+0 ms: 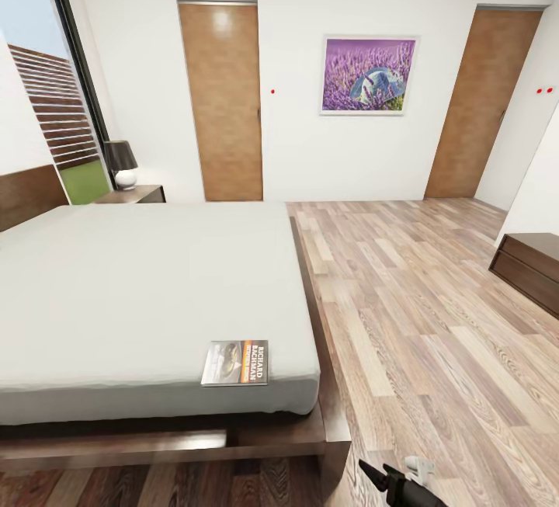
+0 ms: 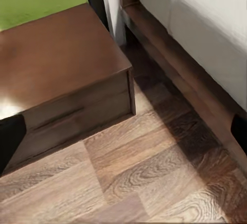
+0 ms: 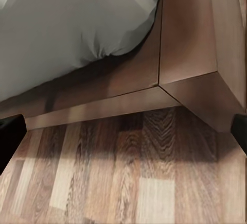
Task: In the bedroom, move the book from the bed onto either nightstand, and place the two sandals side by side next to the bed.
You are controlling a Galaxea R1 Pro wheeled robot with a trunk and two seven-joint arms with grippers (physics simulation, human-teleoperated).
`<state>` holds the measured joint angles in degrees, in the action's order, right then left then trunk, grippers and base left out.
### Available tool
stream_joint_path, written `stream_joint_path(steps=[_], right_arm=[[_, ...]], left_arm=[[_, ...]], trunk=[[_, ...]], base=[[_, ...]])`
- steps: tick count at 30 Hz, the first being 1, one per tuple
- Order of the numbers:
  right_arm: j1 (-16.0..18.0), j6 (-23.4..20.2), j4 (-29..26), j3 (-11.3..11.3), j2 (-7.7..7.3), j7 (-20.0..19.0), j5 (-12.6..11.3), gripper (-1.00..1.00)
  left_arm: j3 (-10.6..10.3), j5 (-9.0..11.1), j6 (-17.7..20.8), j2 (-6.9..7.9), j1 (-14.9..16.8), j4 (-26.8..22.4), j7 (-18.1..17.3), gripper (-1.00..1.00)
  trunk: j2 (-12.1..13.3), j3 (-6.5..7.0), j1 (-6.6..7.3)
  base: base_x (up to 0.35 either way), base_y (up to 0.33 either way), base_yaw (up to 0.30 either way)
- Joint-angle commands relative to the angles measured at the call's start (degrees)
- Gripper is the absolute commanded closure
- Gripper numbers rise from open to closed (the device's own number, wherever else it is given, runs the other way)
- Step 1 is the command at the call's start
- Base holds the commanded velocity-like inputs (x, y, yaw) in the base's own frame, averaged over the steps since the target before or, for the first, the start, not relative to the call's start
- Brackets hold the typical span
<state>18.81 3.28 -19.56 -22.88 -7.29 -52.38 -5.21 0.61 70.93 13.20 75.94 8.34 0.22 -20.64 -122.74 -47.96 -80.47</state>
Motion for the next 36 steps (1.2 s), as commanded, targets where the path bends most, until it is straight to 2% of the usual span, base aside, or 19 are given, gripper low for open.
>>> stream_joint_path(steps=[1,4,8,9,13,16,19,21,22,25,28,31,36], right_arm=[[0.1,0.2,0.2,-0.1,-0.02,-0.1,0.0,-1.0],[0.2,0.2,0.3,-0.1,-0.09,0.2,0.0,-1.0],[0.3,0.2,0.4,-0.1,-0.1,0.3,0.0,-1.0],[0.3,0.2,0.4,-0.1,-0.1,0.3,0.0,-1.0],[0.3,0.2,0.6,-0.1,-0.03,0.2,0.0,-1.0],[0.3,0.2,0.6,0.0,0.15,0.2,0.0,-1.0],[0.5,0.0,0.5,0.1,1.1,0.3,0.0,-1.0],[1.1,-0.7,0.4,0.1,1.77,0.2,0.0,-1.0],[1.1,-0.7,0.4,0.1,1.77,0.2,0.0,-1.0],[2.5,-4.0,0.4,0.3,2.45,0.0,0.0,-1.0],[3.5,-8.5,0.3,0.4,3.17,-1.3,0.0,-1.0],[4.5,-12.2,-0.1,0.4,3.81,-3.7,0.0,-1.0],[6.1,-15.6,-0.3,0.3,3.94,-7.2,0.0,-1.0]], left_arm=[[0.0,0.3,-0.2,-0.87,0.2,-0.1,0.2,-1.0],[-1.5,-1.3,-4.4,-5.73,0.1,-0.3,0.9,-1.0],[-5.9,-6.2,-10.9,-13.14,0.1,-0.3,1.5,-1.0],[-5.9,-6.2,-10.9,-13.14,0.1,-0.3,1.5,-1.0],[-10.6,-10.9,-16.0,-19.45,0.1,-0.3,1.9,-1.0],[-13.7,-13.9,-19.8,-25.44,0.0,-0.2,2.0,-1.0],[-16.7,-16.6,-22.3,-31.79,0.0,-0.3,2.4,-1.0],[-18.2,-17.9,-23.3,-35.3,0.0,-0.3,3.0,-1.0],[-18.2,-17.9,-23.3,-35.3,0.0,-0.3,3.0,-1.0],[-19.6,-19.2,-24.1,-38.82,-0.1,-0.3,3.8,-1.0],[-20.3,-20.2,-24.5,-40.63,-0.1,-0.3,4.3,-1.0],[-20.7,-21.2,-24.7,-41.56,-0.1,-0.3,4.5,-1.0],[-20.9,-22.0,-24.8,-42.14,-0.1,-0.3,4.7,-1.0]], trunk=[[0.0,-0.05,0.01],[0.0,-0.05,0.01],[0.0,-0.05,0.01],[0.0,-0.05,0.01],[0.0,-0.05,0.01],[0.0,-0.05,0.01],[0.0,-0.05,0.01],[0.0,-0.05,0.01],[0.0,-0.05,0.01],[0.0,-0.05,0.01],[0.0,-0.05,0.01],[0.0,-0.05,0.01],[0.0,-0.05,0.01]], base=[[0.0,0.0,0.0],[0.0,0.0,0.0],[0.0,0.0,0.0],[0.0,0.0,0.0],[0.0,0.0,0.0],[0.0,0.023,0.0],[0.0,0.095,0.0],[0.0,0.146,0.0],[0.0,0.15,0.0],[0.0,0.118,0.0],[0.0,0.062,0.0],[0.0,0.032,0.0],[0.0,0.017,0.0]])
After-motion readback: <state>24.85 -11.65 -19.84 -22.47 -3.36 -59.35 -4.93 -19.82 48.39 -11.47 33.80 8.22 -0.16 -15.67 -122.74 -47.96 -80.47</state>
